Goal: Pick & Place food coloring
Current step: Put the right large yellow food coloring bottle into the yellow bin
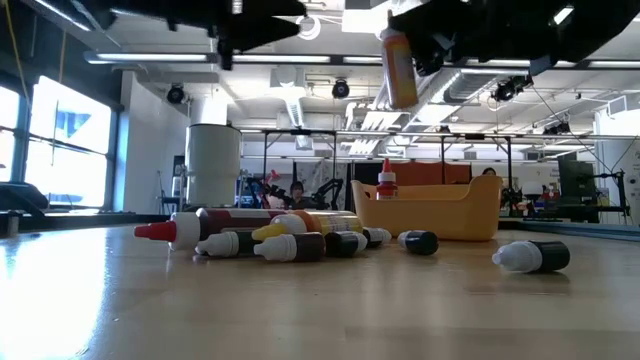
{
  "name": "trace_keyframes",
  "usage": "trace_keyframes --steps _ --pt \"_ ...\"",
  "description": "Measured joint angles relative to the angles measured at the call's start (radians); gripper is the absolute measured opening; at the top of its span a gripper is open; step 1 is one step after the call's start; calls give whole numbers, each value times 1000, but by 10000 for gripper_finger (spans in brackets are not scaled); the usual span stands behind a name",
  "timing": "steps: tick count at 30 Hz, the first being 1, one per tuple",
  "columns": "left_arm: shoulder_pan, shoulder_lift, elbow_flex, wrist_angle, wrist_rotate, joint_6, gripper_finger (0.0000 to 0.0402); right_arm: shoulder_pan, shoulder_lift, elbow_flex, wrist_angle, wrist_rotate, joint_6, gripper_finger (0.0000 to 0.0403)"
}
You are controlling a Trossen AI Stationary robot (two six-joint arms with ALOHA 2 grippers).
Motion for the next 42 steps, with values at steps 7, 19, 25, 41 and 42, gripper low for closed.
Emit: trace_keyframes --steps 7,19,25,41,42 --pt "95 246 288 -238 117 76 152 9 4 9 -15 76 22 116" --pt "111 416 721 -804 80 108 152 9 4 9 -35 74 23 117" --pt "111 415 732 -838 74 82 152 9 5 9 -44 68 18 117" --pt "109 412 734 -932 97 86 152 9 5 9 -86 127 0 117" --pt "104 412 734 -936 96 74 152 9 5 9 -86 147 -11 117"
